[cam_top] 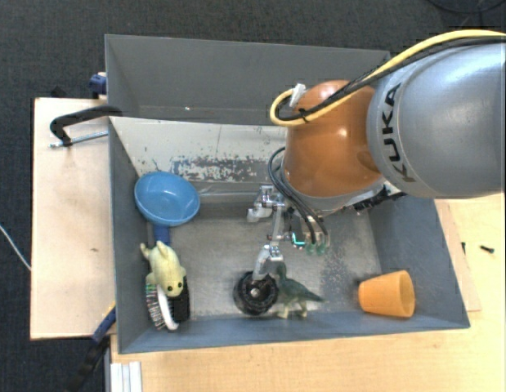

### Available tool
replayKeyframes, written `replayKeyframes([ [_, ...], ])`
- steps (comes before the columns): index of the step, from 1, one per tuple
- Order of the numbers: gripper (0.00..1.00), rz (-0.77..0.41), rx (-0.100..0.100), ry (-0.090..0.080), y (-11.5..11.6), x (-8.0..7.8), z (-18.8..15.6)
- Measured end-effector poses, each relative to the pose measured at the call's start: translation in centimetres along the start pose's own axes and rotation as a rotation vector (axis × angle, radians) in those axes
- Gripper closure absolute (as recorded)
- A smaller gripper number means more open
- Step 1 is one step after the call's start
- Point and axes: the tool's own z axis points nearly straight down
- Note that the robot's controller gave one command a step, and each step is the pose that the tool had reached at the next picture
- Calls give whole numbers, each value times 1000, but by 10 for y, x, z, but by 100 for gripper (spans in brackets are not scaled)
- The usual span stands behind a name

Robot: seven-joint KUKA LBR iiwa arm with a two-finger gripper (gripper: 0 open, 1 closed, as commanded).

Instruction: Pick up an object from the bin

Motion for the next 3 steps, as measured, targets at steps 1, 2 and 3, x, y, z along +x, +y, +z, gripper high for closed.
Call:
replayKeyframes([
  [1, 0, -23, -1, -8, -44, 3, 81],
  [2, 0, 178, 4, -11, -31, 13, 83],
  [3, 100, 175, 1, 15, -27, 20, 87],
])
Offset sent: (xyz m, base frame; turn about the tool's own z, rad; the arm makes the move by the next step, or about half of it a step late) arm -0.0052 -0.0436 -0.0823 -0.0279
